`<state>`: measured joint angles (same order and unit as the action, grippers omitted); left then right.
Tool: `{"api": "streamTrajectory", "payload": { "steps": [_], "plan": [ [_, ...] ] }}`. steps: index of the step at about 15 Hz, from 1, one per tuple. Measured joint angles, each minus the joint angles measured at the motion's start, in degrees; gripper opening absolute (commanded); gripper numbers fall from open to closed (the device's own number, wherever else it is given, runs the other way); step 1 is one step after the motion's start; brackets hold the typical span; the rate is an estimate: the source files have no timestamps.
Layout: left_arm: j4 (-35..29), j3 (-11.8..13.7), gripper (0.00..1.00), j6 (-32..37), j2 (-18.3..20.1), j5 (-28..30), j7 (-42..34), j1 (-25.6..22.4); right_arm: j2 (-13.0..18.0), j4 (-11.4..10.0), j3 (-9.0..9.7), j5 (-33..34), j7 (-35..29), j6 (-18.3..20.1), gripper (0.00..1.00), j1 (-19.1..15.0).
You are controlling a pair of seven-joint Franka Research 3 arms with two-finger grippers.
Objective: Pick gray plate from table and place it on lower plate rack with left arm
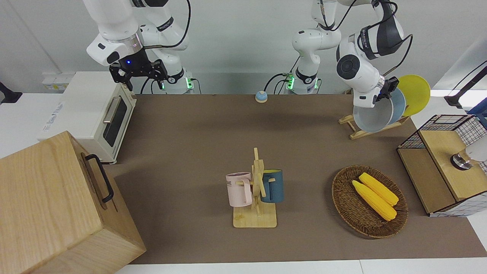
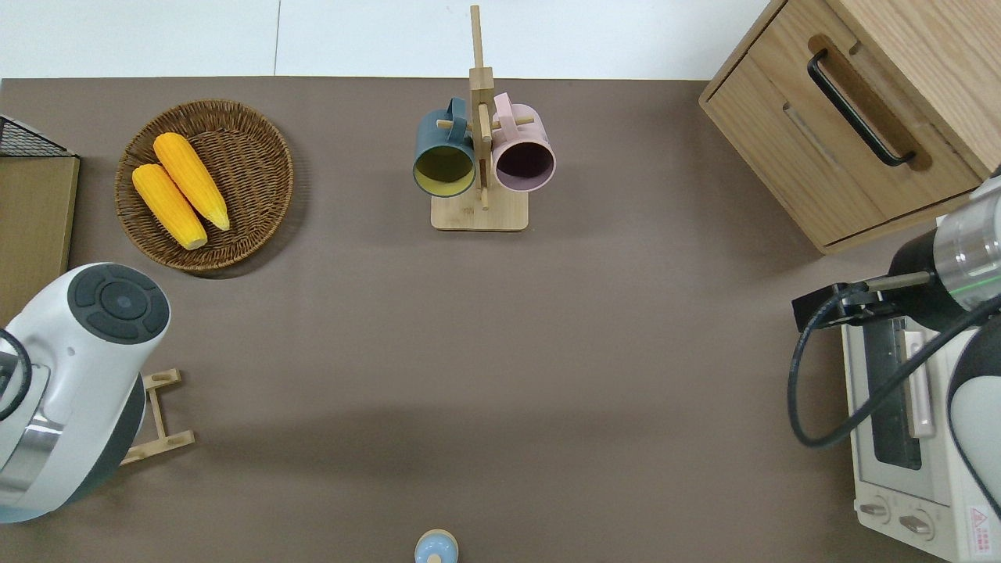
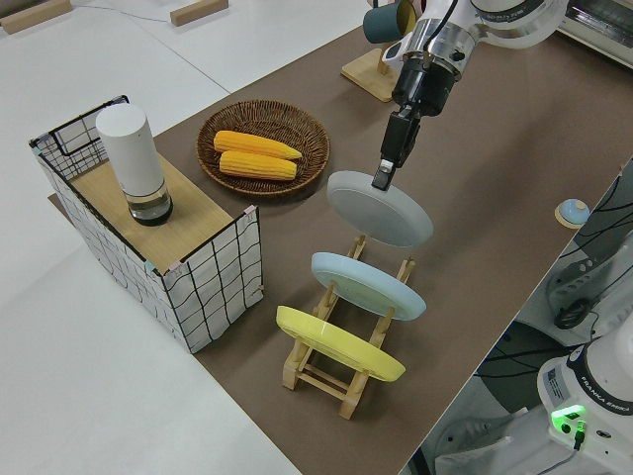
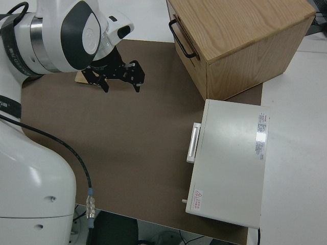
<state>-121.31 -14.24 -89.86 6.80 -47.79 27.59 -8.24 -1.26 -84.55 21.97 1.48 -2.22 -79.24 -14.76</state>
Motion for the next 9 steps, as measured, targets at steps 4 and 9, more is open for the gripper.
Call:
{"api": "streamTrajectory", "payload": {
  "steps": [4,9],
  "plan": [
    [-2.1,-0.3,0.00,0.4,0.0,-0.3,3.1,0.5,0.0,0.0,0.00,0.0,0.0,0.0,0.983,0.0],
    [-4.1,-0.7,0.00,0.8,-0.3,-0.4,6.8,0.9,0.0,0.0,0.00,0.0,0.0,0.0,0.983,0.0]
  ]
}}
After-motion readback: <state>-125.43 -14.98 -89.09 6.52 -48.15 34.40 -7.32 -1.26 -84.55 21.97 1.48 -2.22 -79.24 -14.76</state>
